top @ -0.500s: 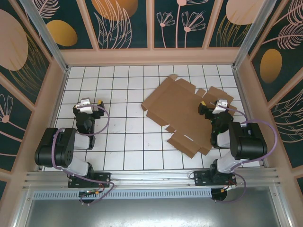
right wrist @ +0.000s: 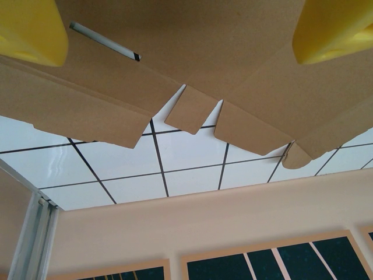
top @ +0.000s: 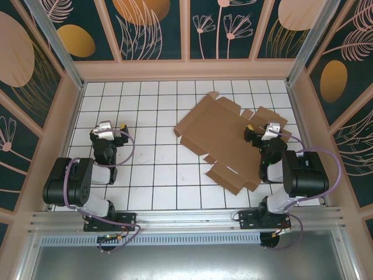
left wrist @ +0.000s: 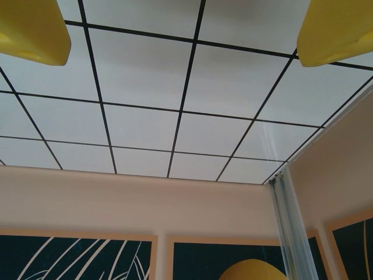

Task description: Fold the paper box

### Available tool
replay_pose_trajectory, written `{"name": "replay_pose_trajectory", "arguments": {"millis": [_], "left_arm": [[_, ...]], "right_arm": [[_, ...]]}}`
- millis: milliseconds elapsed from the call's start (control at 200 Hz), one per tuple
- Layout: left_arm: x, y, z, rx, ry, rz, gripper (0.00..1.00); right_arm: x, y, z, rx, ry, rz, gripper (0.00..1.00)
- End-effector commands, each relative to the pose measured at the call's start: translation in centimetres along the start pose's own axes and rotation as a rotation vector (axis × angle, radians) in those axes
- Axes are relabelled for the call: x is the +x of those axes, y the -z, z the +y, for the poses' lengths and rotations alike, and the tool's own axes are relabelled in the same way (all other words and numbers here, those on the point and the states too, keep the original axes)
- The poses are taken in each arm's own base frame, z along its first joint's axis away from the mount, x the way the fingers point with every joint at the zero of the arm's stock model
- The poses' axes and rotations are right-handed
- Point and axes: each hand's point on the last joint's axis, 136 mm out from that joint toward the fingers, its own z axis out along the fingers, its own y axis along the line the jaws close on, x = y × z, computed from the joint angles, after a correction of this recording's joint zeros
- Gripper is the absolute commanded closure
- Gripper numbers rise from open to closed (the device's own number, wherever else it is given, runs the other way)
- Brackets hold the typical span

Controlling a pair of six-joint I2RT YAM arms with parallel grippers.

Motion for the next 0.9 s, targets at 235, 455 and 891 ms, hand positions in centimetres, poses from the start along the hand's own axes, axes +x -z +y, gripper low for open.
{"name": "replay_pose_trajectory", "arguments": {"millis": [235, 455, 891], "left_arm": [[-0.9, 0.1, 0.0, 0.002, 0.014, -0.031, 0.01], [-0.9, 0.0, 0.0, 0.002, 0.017, -0.03, 0.01], [-14.3, 3.7, -6.5, 0.191, -0.058, -0.247, 0.01]], "right_arm": [[-1.1, -0.3, 0.1, -0.005, 0.006, -0.036, 0.01], [-1.1, -0.3, 0.1, -0.004, 0.005, -0.036, 0.01], [-10.6, 0.2, 9.9, -0.068, 0.193, -0.152, 0.01]]}}
